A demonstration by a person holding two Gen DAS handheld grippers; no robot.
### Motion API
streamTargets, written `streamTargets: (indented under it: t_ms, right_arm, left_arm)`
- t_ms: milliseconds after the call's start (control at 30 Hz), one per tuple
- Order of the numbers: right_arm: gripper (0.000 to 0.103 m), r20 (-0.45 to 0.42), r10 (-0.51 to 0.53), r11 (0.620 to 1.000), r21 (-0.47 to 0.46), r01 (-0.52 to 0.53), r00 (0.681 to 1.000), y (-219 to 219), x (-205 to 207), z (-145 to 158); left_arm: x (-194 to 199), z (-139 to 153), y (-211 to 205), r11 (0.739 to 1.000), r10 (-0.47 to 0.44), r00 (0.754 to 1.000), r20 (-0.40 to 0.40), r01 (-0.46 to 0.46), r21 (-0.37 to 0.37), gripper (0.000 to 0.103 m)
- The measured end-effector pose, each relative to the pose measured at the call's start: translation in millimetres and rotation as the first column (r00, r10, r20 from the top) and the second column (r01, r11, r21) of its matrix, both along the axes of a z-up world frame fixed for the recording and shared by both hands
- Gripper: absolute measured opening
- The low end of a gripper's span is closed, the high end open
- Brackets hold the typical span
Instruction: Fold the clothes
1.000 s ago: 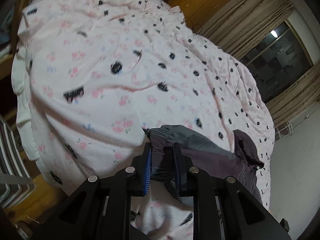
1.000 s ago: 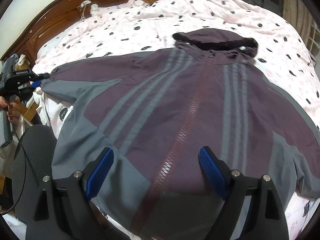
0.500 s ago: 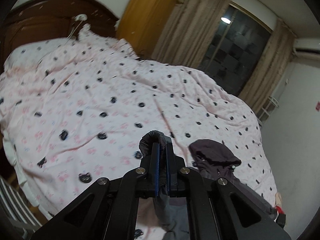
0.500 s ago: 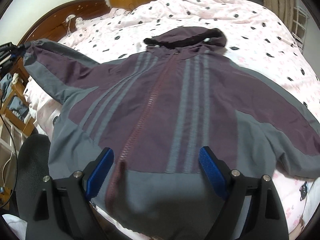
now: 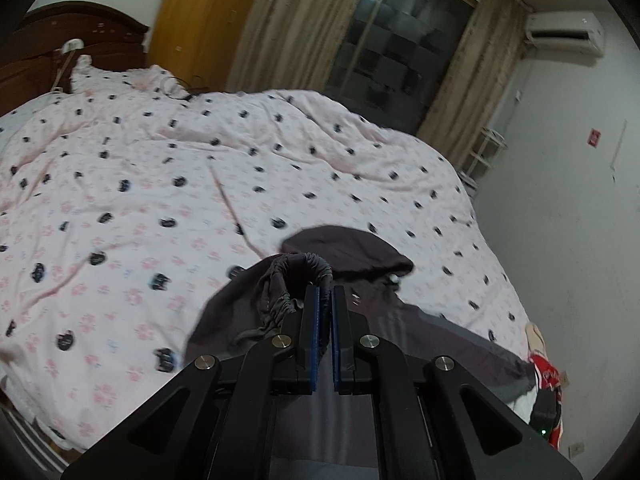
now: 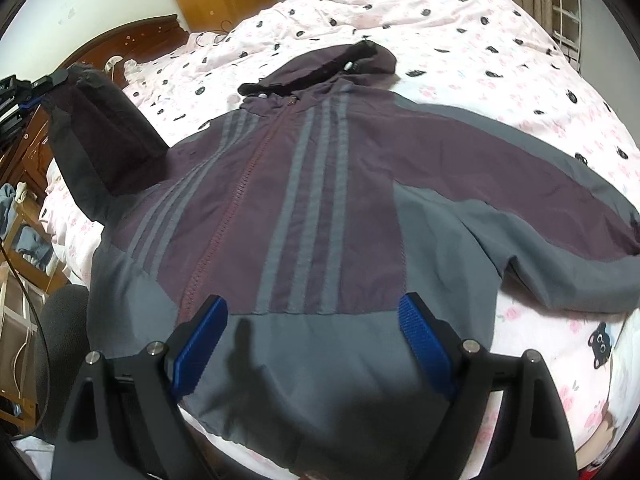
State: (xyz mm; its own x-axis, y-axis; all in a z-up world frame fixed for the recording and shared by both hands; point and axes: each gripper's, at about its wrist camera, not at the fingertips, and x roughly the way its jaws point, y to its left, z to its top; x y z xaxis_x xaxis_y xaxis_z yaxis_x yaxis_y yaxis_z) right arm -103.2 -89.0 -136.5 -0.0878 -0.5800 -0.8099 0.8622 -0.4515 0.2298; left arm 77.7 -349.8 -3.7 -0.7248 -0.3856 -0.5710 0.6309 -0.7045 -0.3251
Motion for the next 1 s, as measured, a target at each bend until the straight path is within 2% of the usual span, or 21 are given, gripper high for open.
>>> streamTargets:
  t_ms: [200,433,667,900,967,1000]
  right_arm:
    - [0.089,0.007,-0.029,1.0,0.0,0.029,1.0,11,-10,-2]
    - [0.089,0.011,-0.093,0.996,0.003,0.093,0.996,32,-26,-3]
    - [0.089,-0.002,-0.141,0.99,0.006,0.141,0.99,50,-38,-2]
    - [0.089,0.013,-0.177,0.984,0.005,0.177,0.984,55,-50,-3]
    - [0.089,0.012,-0.179,0.984,0.004,0.179,0.984,53,-51,-3]
    - [0.089,0.01,-0.179,0.984,0.004,0.179,0.984,52,-51,-3]
  left_arm:
    - [-60,-24,46,0.991,-0.132,0.99,0.047,0.131,0.019,0.004]
    - [-117,-62,106,0.953,-0.302,0.945,0.129,0.297,0.053,0.004]
    - [-129,-102,119,0.938,-0.345,0.911,0.224,0.328,0.112,0.004]
    - [-129,-132,140,0.902,-0.432,0.86,0.272,0.406,0.147,0.006]
    - [-130,-137,149,0.895,-0.446,0.847,0.288,0.422,0.145,0.008]
    - [-130,-140,153,0.89,-0.455,0.84,0.295,0.432,0.144,0.014]
